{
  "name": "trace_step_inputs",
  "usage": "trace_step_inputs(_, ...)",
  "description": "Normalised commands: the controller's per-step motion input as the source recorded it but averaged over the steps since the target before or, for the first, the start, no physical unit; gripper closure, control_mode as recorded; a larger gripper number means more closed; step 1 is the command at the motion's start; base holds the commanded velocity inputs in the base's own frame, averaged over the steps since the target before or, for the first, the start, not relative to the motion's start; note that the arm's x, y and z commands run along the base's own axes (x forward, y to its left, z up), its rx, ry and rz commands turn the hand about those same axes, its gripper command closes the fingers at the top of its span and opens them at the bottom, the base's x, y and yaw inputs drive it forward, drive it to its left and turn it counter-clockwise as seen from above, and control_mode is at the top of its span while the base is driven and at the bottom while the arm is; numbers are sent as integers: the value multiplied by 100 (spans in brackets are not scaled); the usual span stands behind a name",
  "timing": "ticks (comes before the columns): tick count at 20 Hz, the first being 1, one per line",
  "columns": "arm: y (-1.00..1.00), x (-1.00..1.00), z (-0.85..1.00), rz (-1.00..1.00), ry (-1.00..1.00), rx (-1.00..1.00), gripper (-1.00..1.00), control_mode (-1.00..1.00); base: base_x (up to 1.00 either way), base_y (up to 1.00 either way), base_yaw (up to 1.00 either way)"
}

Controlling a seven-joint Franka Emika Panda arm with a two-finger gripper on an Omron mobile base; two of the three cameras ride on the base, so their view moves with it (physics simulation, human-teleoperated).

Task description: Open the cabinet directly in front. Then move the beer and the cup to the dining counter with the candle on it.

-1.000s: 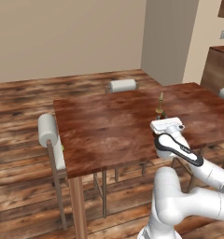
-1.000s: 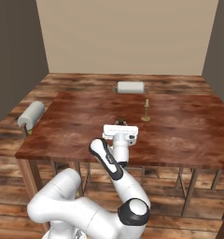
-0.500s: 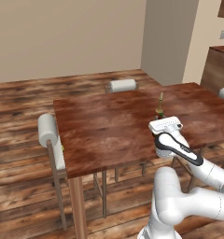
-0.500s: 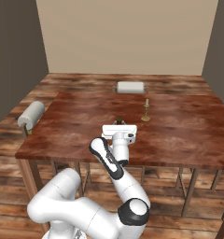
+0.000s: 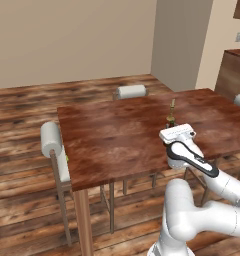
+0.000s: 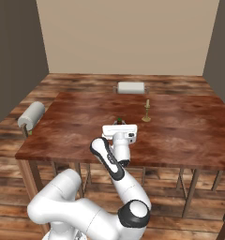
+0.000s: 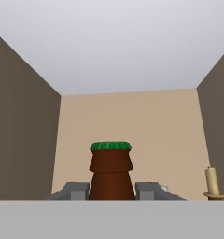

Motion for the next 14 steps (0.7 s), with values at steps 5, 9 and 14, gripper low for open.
trace_step_inputs(5,0,0,0,0,0,0,-100,-100,0,0,0)
trace_step_inputs(9,0,0,0,0,0,0,-100,-100,0,0,0)
trace_step_inputs(14,0,0,0,0,0,0,-100,-100,0,0,0)
